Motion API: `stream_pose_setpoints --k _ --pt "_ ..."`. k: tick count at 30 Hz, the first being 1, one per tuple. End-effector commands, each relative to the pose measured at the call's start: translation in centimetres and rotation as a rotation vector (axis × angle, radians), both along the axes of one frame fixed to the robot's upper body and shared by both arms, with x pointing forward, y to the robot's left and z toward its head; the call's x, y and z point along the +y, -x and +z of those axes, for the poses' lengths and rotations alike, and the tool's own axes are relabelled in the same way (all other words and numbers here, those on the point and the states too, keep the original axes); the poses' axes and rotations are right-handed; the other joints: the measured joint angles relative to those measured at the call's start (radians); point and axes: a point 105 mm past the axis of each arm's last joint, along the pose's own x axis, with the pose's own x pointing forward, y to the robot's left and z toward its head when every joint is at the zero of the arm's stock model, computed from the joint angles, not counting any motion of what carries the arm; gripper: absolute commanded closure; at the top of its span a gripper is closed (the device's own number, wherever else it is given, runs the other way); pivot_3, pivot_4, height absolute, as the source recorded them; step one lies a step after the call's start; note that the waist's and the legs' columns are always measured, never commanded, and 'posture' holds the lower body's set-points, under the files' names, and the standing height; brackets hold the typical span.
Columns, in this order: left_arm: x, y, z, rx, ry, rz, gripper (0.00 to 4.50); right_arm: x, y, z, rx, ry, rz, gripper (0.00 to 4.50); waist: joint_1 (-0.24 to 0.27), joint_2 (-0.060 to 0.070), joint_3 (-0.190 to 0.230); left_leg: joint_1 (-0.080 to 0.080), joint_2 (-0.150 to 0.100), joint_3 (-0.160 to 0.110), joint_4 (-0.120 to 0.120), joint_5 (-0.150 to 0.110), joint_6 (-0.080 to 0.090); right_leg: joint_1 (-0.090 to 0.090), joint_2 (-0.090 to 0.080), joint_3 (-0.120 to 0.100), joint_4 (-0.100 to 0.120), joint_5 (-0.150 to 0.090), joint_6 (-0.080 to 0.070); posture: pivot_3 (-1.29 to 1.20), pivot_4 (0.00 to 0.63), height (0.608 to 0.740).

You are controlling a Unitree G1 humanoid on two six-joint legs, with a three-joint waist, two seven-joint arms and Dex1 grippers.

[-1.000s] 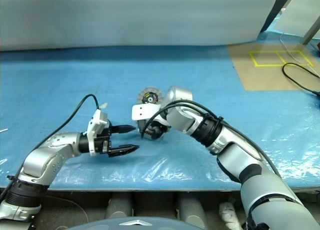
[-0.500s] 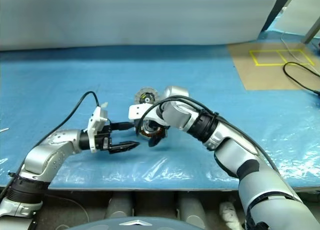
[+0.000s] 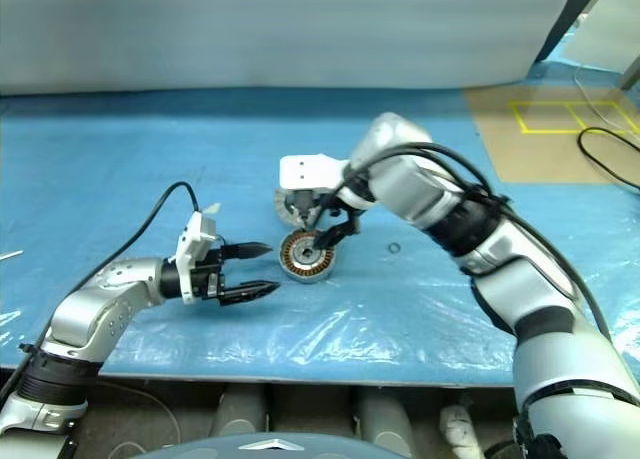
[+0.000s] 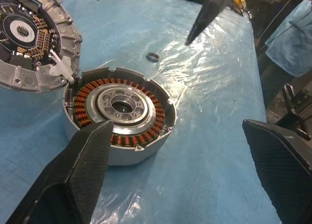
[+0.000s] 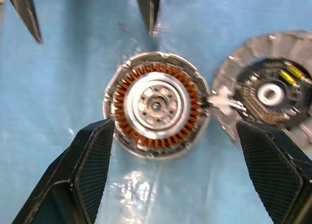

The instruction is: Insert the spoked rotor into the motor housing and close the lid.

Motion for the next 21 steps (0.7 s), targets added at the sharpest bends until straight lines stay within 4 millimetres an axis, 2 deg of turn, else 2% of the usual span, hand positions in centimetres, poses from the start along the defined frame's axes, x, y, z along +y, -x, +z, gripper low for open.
stream_pose_setpoints --k 1,5,10,14,18,21 --pt "-0.2 0.8 1.6 -0.05 0.029 -0.017 0.0 -1.5 0.3 0.9 -0.102 -0.219 -0.069 0.32 0.001 0.001 0.0 0.0 0.0 0.0 0.0 0.0 0.0 0.0 0.0 0.0 0.0 0.0 0.0 0.0 0.15 0.74" --pt "-0.2 1.2 2.1 -0.062 0.04 -0.015 0.0 -5.6 0.0 -0.3 -0.119 -0.517 -0.371 0.32 0.001 0.001 0.001 0.0 0.0 0.001 0.0 0.0 0.0 -0.001 0.001 0.001 0.0 0.0 0.0 0.0 0.15 0.74" --pt "-0.3 0.9 2.4 -0.063 0.05 -0.01 0.0 -8.3 0.3 -2.8 -0.072 -0.683 -0.644 0.32 -0.005 0.002 0.0 0.001 -0.001 0.001 0.001 0.0 0.0 0.0 0.001 0.003 -0.001 -0.001 0.001 0.0 0.15 0.74" --pt "-0.8 0.4 2.4 -0.054 0.056 -0.023 0.0 -9.7 0.4 -5.7 -0.108 -0.682 -0.784 0.32 -0.001 0.002 0.0 0.002 -0.001 0.001 0.0 0.0 0.0 0.0 0.0 0.003 -0.001 -0.001 0.001 0.0 0.15 0.74" --pt "-1.0 0.2 2.4 -0.053 0.055 -0.041 0.0 -10.1 0.2 -7.7 -0.141 -0.642 -0.837 0.32 -0.003 0.002 0.0 0.002 -0.002 0.001 0.0 0.0 0.0 0.0 0.0 0.003 -0.002 -0.001 0.002 0.0 0.15 0.74" --pt "-1.0 0.1 2.4 -0.052 0.05 -0.048 0.0 -11.4 -0.3 -8.5 -0.176 -0.624 -0.902 0.32 -0.003 0.002 0.0 0.001 -0.002 0.001 -0.001 0.0 0.0 0.0 0.0 0.003 -0.002 -0.002 0.003 0.0 0.15 0.74"
